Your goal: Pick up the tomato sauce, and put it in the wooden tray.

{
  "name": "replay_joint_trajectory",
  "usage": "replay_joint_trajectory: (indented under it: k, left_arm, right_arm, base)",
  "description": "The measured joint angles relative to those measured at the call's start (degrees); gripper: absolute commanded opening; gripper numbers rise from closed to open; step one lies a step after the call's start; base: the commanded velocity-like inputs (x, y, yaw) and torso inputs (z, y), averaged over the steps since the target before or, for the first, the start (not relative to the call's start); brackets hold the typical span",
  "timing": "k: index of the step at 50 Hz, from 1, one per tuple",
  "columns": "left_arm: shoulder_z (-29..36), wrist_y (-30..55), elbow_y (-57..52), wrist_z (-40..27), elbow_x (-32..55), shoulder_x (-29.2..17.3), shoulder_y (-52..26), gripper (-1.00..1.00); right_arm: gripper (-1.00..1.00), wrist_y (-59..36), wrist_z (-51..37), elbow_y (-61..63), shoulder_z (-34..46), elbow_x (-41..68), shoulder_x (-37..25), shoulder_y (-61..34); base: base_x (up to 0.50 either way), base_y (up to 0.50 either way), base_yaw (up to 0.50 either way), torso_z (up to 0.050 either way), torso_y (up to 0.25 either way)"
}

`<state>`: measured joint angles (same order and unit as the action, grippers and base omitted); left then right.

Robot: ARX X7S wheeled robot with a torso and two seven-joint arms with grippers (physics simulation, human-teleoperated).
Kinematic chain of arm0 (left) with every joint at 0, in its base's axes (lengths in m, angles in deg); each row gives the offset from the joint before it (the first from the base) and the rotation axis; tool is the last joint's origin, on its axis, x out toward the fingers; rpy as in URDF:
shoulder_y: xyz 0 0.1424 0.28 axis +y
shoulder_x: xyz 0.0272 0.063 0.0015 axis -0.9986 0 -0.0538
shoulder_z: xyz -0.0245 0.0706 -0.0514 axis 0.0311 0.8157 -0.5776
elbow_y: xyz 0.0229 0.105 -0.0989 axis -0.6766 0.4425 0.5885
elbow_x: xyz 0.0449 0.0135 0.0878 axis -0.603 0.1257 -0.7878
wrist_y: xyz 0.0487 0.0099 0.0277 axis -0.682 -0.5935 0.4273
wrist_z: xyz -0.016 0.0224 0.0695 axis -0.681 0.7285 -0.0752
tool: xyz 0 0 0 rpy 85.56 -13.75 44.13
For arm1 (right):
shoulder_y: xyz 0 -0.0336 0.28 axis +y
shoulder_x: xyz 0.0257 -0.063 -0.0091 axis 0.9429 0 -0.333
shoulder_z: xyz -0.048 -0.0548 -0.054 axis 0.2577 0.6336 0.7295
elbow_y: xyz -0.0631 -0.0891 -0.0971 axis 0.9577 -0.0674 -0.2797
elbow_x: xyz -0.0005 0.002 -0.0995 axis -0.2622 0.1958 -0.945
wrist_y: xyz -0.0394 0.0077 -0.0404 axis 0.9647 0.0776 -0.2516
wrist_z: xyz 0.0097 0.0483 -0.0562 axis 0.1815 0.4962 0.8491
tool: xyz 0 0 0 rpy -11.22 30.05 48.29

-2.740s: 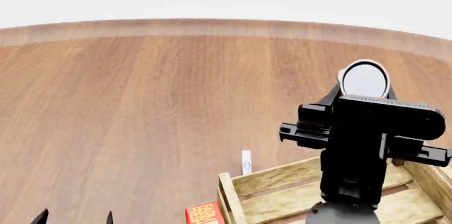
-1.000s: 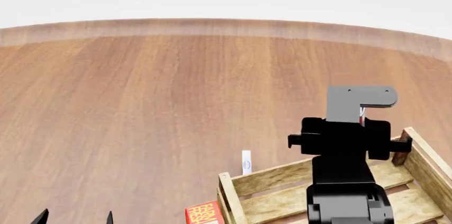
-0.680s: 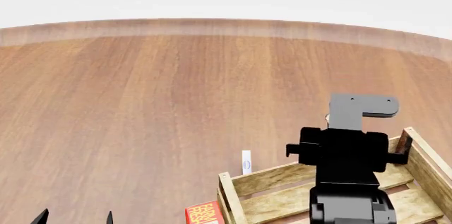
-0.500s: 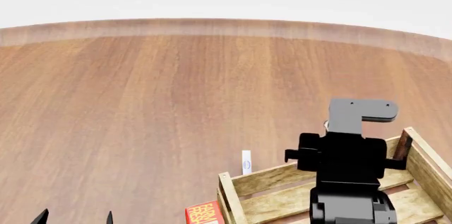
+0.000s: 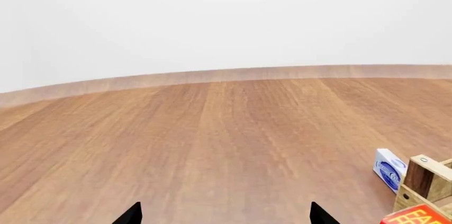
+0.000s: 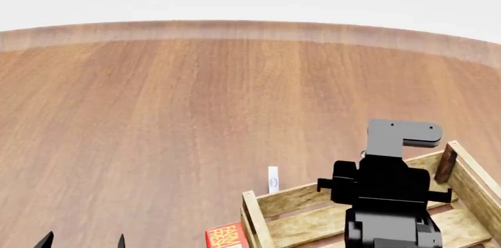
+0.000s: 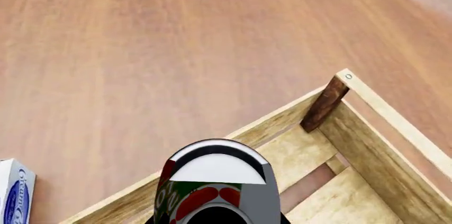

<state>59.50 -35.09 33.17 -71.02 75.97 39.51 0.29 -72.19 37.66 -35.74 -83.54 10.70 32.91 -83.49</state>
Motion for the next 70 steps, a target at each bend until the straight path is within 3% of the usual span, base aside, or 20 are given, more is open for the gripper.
replay_joint_trajectory:
  k: [70]
  left_arm:
    - [1.2, -0.8, 0.5, -1.0, 0.9, -0.9, -0.4, 1.0]
  right_arm:
    - [-1.0, -8.0, 0.0, 0.0, -1.3, -0.7, -0.1, -0.5]
  base:
    - [0.0, 0.0, 0.0, 0.0, 0.0]
